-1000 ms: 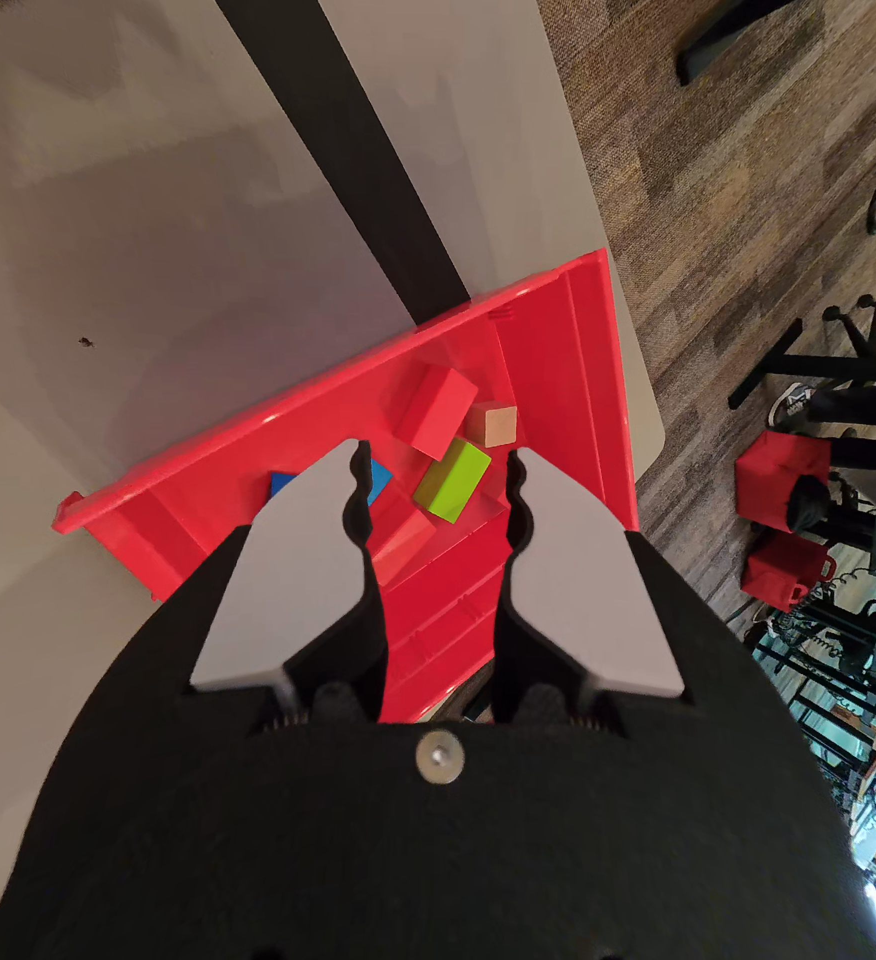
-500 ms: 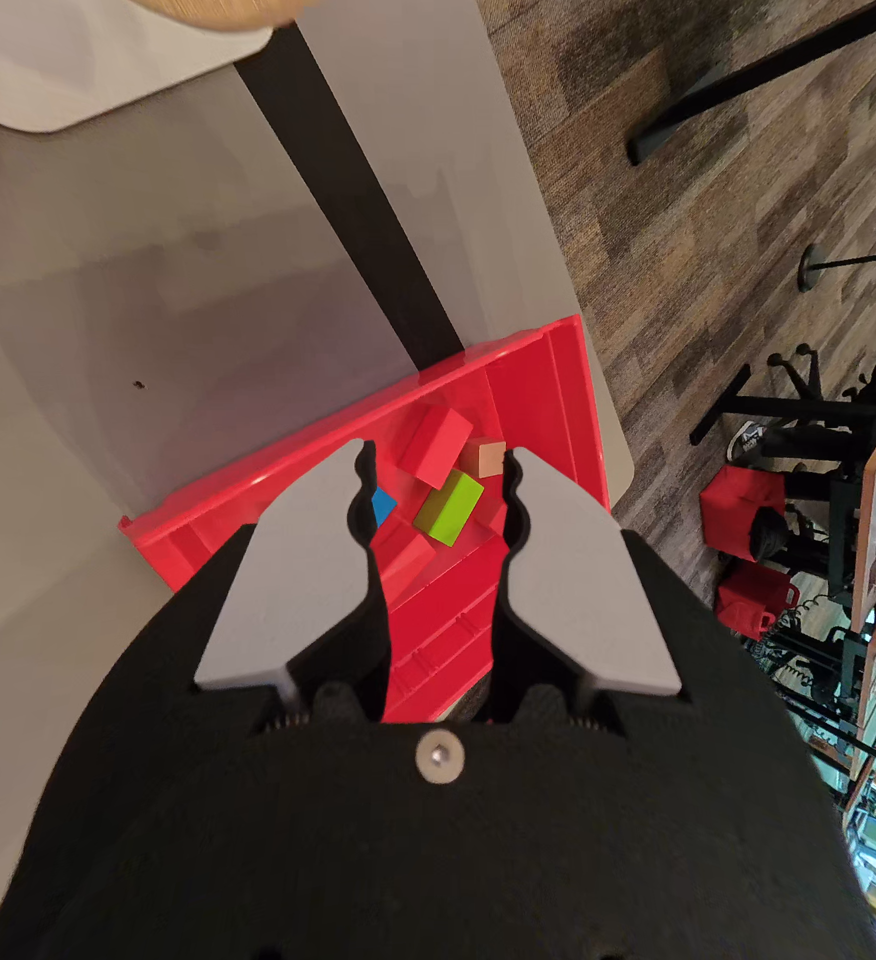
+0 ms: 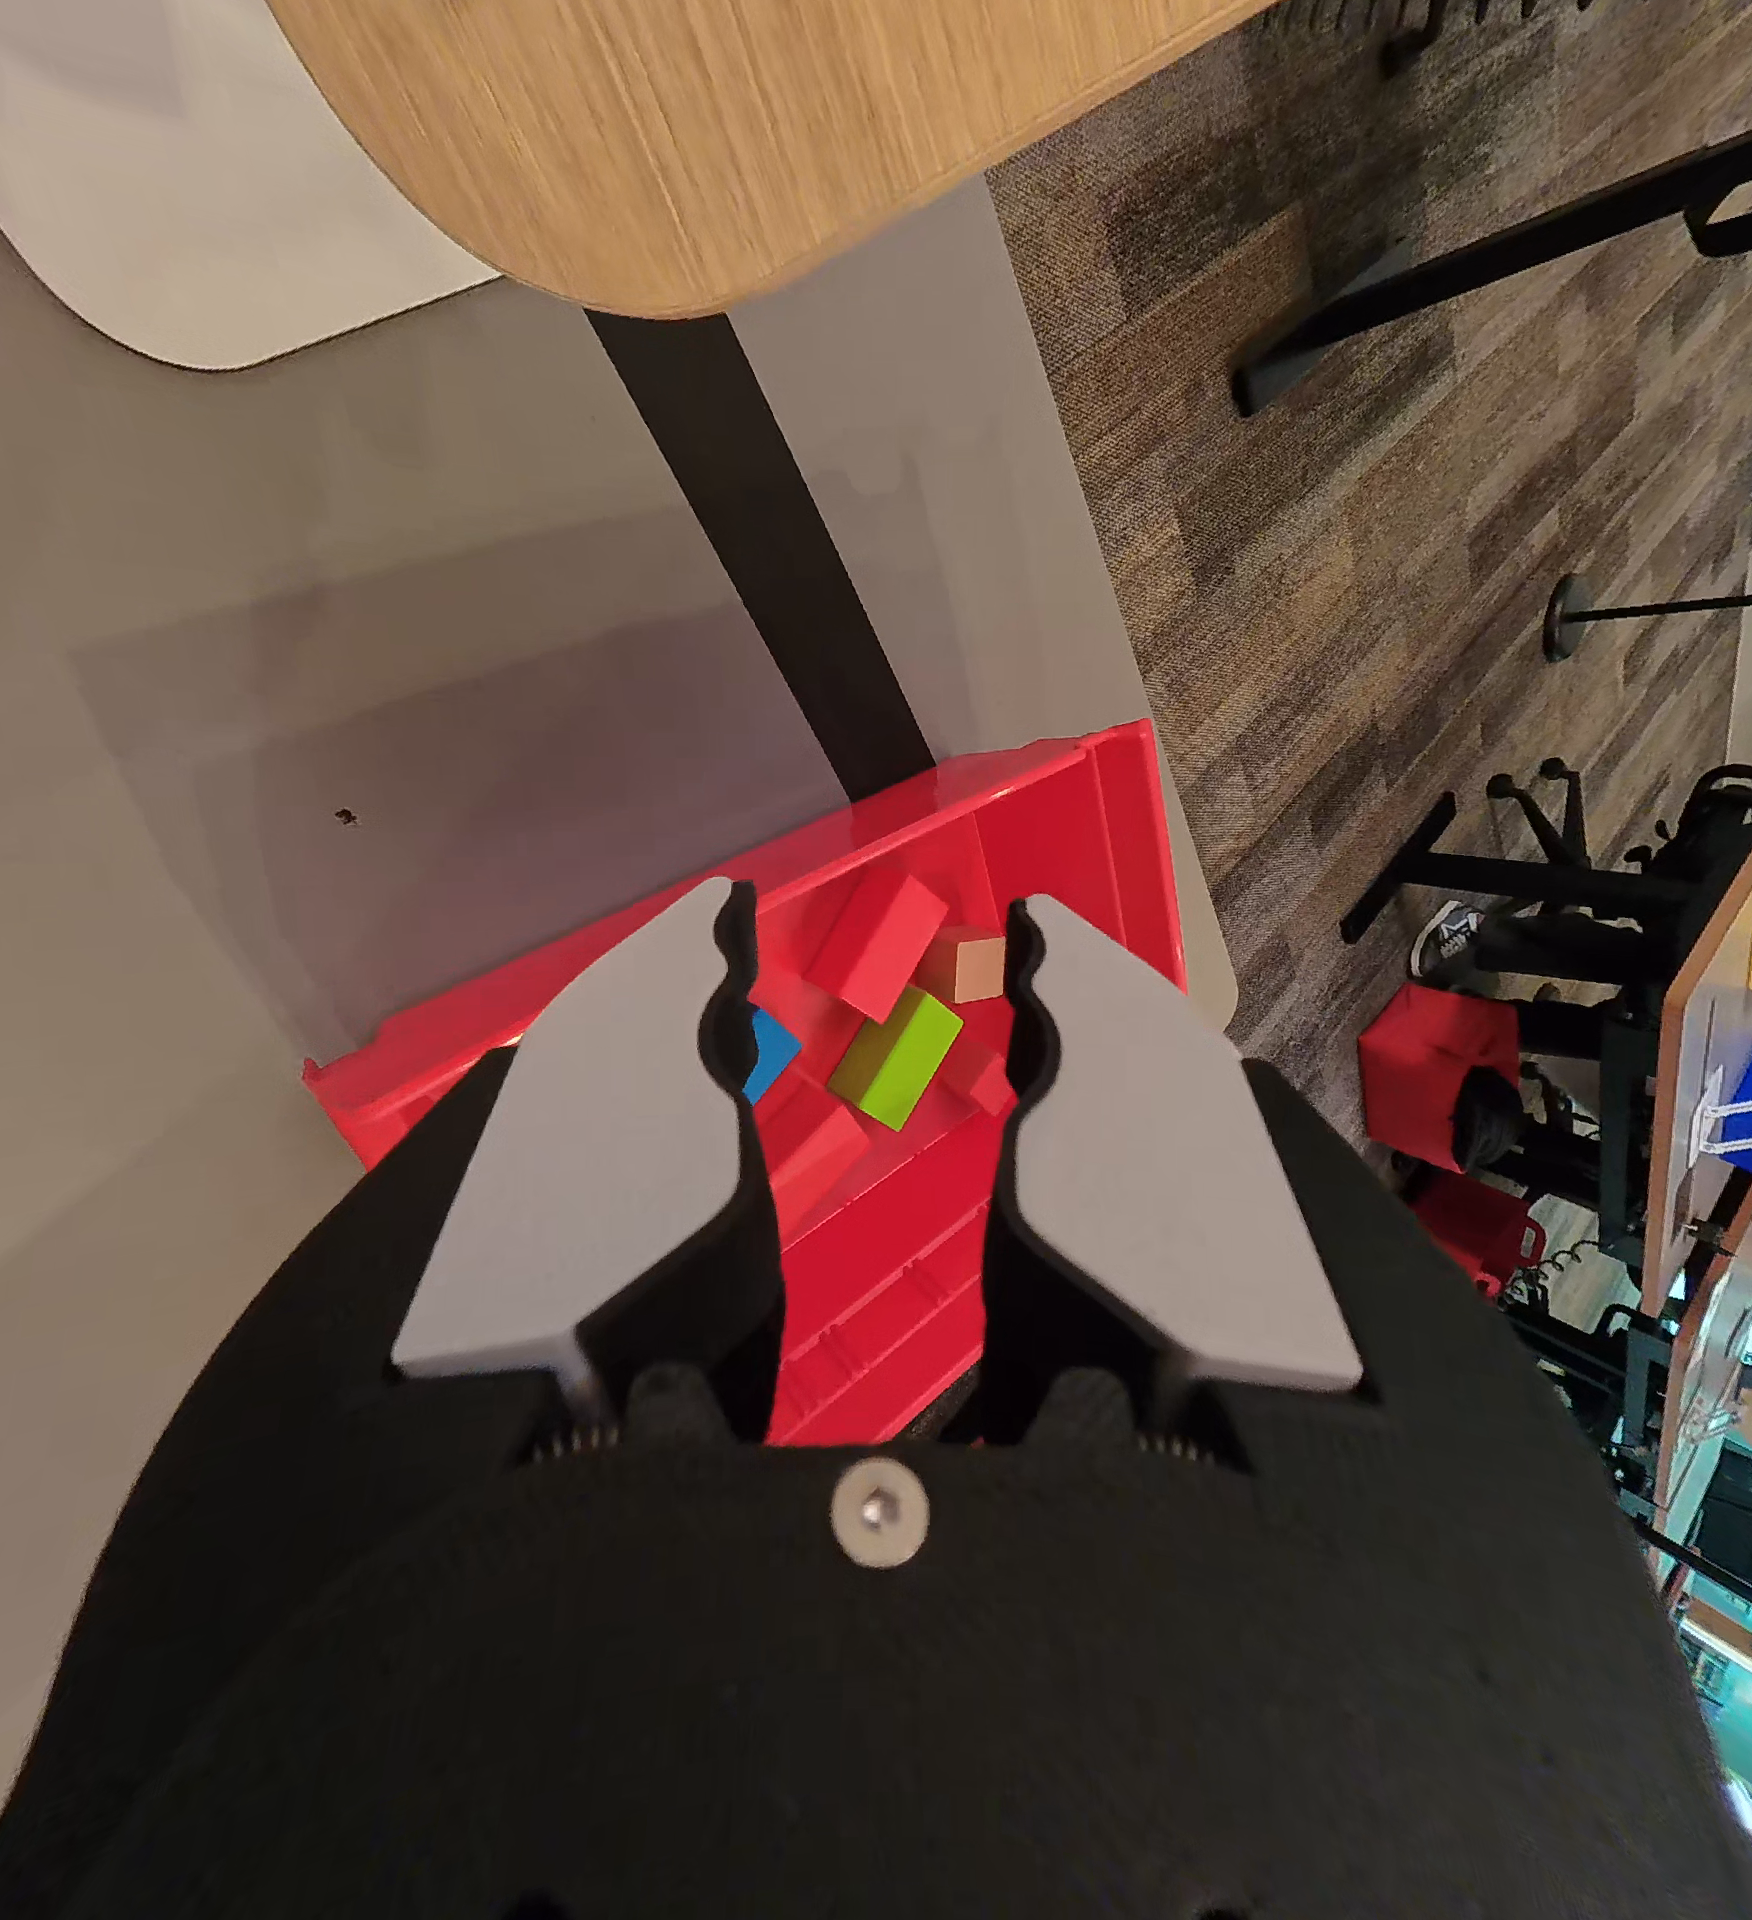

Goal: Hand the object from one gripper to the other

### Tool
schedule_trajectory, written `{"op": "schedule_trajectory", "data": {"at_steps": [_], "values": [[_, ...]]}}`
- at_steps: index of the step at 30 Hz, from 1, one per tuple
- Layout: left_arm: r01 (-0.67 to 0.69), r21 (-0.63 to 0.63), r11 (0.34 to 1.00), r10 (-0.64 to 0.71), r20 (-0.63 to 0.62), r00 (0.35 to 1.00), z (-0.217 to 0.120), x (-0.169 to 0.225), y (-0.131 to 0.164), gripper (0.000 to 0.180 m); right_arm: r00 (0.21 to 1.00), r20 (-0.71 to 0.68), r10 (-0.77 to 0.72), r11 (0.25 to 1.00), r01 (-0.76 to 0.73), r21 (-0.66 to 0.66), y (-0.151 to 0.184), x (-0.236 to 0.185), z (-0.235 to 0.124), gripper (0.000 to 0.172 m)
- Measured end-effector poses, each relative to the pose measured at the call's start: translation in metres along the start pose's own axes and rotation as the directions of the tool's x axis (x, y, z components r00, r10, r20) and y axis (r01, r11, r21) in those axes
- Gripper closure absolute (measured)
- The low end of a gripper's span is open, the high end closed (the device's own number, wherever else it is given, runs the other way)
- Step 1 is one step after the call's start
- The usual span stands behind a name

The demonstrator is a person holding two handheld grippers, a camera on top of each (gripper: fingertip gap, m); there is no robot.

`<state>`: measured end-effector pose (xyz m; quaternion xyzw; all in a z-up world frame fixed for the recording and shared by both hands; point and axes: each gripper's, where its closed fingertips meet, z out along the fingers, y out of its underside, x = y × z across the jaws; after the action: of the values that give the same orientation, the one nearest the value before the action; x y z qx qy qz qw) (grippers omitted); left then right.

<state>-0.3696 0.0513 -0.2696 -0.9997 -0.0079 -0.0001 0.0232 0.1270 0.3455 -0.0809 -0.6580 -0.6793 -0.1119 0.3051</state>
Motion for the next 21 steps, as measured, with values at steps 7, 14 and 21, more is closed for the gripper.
{"op": "schedule_trajectory", "data": {"at_steps": [7, 14, 21], "values": [[-0.004, 0.031, 1.0, 0.004, -0.001, 1.0, -0.001, 0.001, -0.006, 0.143, 1.0, 0.012, 0.011, 0.999, -0.012, 0.05, -0.013, -0.006, -0.011, 0.128], [0.021, 0.281, 0.96, -0.005, -0.056, 0.998, -0.037, -0.005, -0.026, 0.145, 0.997, 0.082, -0.004, 0.963, -0.018, 0.27, -0.078, -0.04, -0.045, 0.127], [0.019, 0.564, 0.826, 0.092, -0.168, 0.982, -0.09, 0.009, -0.049, 0.145, 0.958, 0.269, -0.098, 0.874, -0.046, 0.483, -0.163, -0.111, -0.072, 0.124]]}}
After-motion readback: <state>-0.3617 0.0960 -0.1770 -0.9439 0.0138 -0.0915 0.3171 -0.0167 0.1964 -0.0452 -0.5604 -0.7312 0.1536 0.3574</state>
